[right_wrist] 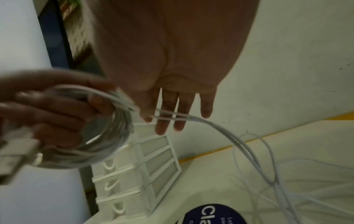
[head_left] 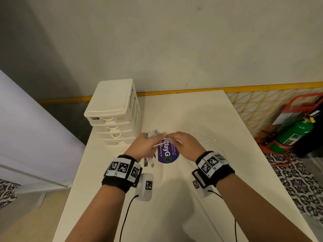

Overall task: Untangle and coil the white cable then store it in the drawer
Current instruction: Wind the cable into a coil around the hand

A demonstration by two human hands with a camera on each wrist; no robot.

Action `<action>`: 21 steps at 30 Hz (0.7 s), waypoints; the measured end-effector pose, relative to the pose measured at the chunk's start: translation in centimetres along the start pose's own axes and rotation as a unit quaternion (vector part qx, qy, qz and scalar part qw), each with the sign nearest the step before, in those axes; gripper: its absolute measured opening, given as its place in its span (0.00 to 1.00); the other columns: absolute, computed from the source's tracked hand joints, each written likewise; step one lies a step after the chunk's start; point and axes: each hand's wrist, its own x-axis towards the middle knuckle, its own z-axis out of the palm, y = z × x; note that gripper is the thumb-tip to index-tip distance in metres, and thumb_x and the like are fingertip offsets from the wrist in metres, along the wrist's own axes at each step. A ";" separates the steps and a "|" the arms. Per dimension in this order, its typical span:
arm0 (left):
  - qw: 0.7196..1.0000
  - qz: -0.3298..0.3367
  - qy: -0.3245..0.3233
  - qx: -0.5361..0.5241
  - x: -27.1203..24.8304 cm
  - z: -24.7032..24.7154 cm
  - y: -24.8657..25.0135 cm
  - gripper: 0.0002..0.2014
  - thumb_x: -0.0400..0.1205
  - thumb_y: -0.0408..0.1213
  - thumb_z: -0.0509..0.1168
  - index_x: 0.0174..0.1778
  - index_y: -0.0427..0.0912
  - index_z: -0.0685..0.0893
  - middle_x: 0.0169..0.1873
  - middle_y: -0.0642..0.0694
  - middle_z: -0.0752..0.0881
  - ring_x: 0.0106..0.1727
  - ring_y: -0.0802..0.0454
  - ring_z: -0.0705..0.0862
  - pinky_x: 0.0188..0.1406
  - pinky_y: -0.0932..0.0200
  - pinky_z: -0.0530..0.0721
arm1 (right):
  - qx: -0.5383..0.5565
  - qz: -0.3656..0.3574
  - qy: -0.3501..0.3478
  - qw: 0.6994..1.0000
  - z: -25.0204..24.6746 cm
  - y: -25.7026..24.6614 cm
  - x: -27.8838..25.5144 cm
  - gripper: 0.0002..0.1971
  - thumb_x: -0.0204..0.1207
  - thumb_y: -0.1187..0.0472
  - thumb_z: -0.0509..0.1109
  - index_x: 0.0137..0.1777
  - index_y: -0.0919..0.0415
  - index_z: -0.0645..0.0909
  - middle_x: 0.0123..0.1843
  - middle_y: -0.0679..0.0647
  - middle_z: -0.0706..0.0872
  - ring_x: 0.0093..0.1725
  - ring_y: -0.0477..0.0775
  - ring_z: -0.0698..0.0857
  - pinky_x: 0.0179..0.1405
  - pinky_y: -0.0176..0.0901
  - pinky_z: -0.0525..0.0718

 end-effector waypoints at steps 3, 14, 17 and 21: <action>0.994 0.011 -0.094 0.059 -0.9 0.2 0.7 0.21 0.75 0.52 0.70 0.18 0.47 0.77 0.10 0.50 0.70 0.14 0.53 0.66 0.23 0.59 0.68 | 0.031 -0.055 0.102 0.993 -1.1 0.5 0.7 0.09 0.79 0.64 0.63 0.52 0.57 0.85 0.45 0.57 0.85 0.45 0.51 0.83 0.48 0.42 0.80; 0.899 0.169 -0.195 -0.353 -0.4 0.2 2.9 0.15 0.82 0.44 0.61 0.36 0.38 0.71 0.10 0.55 0.70 0.11 0.61 0.67 0.24 0.65 0.78 | 0.067 0.028 0.081 0.994 1.6 1.2 -0.1 0.20 0.83 0.56 0.54 0.74 0.56 0.67 0.56 0.65 0.87 0.51 0.64 0.86 0.49 0.48 0.80; 0.891 0.194 -0.104 -0.397 0.2 -0.1 3.6 0.14 0.81 0.46 0.59 0.32 0.44 0.72 0.12 0.54 0.69 0.13 0.60 0.68 0.27 0.64 0.77 | 0.084 0.041 0.030 0.995 3.0 0.5 -1.1 0.18 0.83 0.55 0.54 0.70 0.58 0.70 0.46 0.58 0.85 0.43 0.59 0.82 0.42 0.48 0.76; 0.880 0.230 0.068 -0.411 0.9 -0.7 4.5 0.17 0.82 0.49 0.60 0.30 0.45 0.68 0.14 0.55 0.68 0.17 0.58 0.67 0.27 0.65 0.75 | 0.061 0.064 -0.031 0.996 4.4 0.5 -1.9 0.14 0.82 0.60 0.58 0.65 0.57 0.75 0.37 0.43 0.80 0.41 0.51 0.76 0.46 0.40 0.72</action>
